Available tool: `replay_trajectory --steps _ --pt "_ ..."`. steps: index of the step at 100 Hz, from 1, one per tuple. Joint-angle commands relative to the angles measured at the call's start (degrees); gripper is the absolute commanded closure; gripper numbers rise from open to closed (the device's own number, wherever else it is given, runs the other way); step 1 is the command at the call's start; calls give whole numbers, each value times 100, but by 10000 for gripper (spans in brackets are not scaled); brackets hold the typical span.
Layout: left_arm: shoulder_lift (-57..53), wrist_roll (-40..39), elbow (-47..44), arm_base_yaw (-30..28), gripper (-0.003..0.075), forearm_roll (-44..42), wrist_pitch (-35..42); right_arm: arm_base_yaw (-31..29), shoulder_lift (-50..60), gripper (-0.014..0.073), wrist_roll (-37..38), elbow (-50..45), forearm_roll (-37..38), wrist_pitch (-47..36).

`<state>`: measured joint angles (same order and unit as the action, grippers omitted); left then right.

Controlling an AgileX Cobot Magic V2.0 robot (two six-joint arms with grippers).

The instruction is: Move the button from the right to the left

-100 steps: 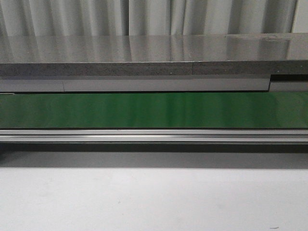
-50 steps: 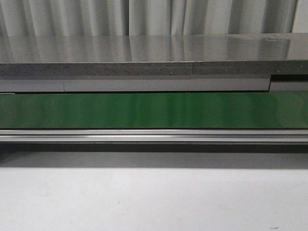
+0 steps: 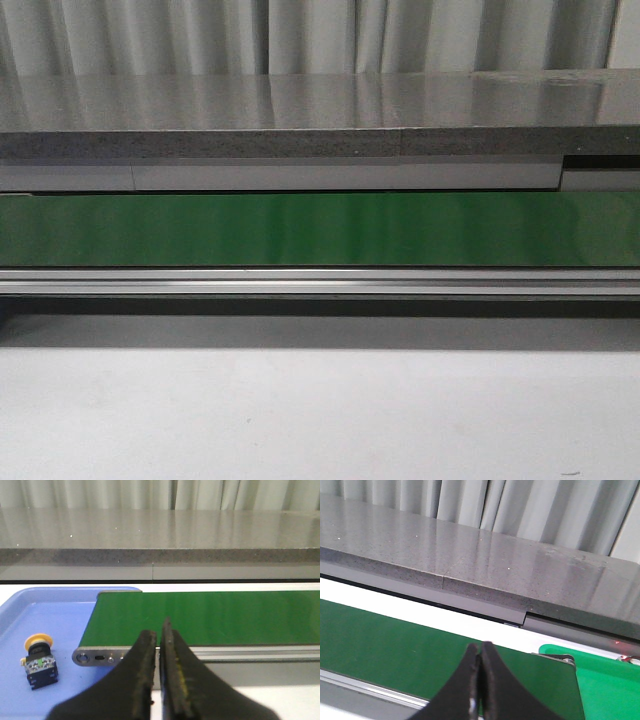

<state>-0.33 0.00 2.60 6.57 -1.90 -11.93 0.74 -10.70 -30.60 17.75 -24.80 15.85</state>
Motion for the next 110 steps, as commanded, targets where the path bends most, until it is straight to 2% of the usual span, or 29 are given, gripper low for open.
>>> replay_trajectory --steps 1,35,110 --pt "-196 -305 66 33 715 -209 545 1 -49 662 -35 156 -75 -449" --pt "-196 -403 -482 33 715 -242 1558 1 -49 662 -35 156 -75 -449" --pt "-196 -395 -482 33 715 -221 1579 1 -49 662 -35 156 -75 -449"
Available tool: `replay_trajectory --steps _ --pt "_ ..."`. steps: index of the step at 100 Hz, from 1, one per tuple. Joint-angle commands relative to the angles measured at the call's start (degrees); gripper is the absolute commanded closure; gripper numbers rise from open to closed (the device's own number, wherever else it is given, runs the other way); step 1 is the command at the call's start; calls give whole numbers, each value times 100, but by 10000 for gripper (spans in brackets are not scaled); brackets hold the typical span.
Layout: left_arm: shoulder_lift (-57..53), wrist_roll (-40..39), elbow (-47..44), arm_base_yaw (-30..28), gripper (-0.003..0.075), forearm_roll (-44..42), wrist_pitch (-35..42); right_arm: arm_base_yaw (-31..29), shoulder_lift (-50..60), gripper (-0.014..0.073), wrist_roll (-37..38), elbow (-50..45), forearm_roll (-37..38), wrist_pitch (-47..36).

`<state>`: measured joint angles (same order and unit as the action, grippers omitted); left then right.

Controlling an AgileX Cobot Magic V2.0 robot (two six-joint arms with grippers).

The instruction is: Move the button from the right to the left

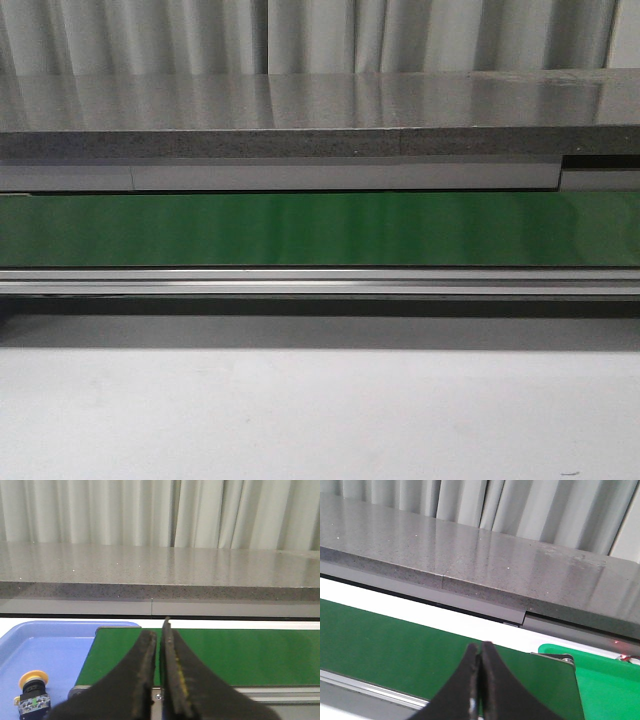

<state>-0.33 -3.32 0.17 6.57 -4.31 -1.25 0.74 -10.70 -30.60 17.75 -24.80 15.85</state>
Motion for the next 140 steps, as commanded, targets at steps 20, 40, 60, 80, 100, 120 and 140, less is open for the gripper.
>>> replay_trajectory --steps 20,40,60,80,100,120,140 --pt "-196 -63 -239 33 715 19 512 1 -49 662 -35 156 -75 -449" --pt "-196 -63 -239 33 715 19 512 1 -49 662 -35 156 -75 -449" --pt "-196 -63 -239 33 715 19 512 1 -49 662 -35 156 -75 -463" --pt "-196 -63 -239 33 715 19 512 18 -48 662 134 156 283 -468" --pt "-196 -63 -239 33 715 19 512 180 137 662 2193 -85 2095 -620" --pt "-196 -63 -239 33 715 19 512 244 503 662 2656 -749 2422 -1183" --pt "-196 -63 -239 33 715 19 512 244 1098 662 2688 -1559 2423 -1737"
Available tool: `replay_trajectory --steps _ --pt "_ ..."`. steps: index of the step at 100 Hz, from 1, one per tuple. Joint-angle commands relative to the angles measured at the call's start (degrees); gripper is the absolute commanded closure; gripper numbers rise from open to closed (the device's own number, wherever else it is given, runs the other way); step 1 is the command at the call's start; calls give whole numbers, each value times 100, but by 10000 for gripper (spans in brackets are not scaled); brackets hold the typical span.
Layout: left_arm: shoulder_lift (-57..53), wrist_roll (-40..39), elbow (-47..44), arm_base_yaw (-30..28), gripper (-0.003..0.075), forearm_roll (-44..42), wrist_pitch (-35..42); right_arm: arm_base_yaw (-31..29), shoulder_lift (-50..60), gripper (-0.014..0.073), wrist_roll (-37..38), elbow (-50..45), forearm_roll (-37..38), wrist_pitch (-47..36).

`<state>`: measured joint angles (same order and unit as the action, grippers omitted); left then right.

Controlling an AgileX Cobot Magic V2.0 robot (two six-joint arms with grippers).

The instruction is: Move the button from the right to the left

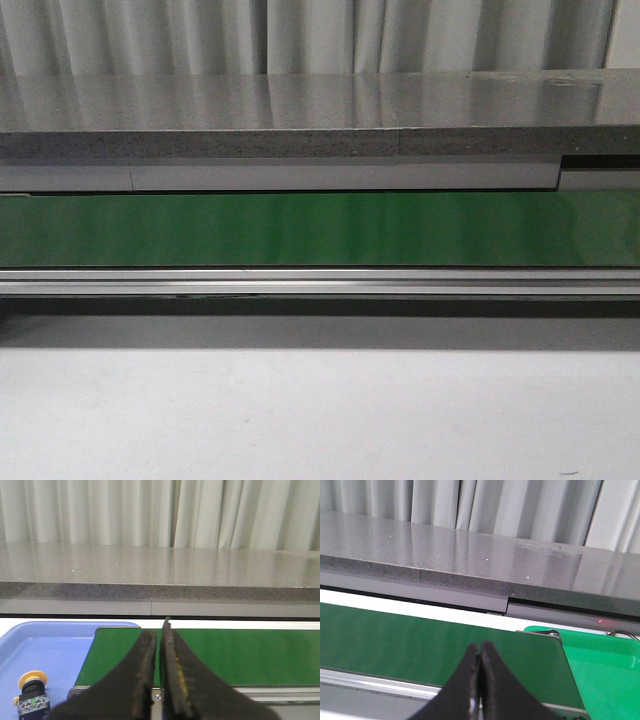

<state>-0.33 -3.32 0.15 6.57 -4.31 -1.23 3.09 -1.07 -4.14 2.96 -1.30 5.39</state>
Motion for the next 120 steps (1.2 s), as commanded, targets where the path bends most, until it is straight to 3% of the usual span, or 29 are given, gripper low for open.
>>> replay_trajectory --steps 1,20,120 --pt "-196 -63 -237 33 715 19 509 10 153 662 48 -123 72 -702" --pt "-196 -63 -237 33 715 19 509 10 255 662 216 -465 68 -778" --pt "-196 -63 -237 33 715 19 509 10 255 662 260 -465 93 -733"
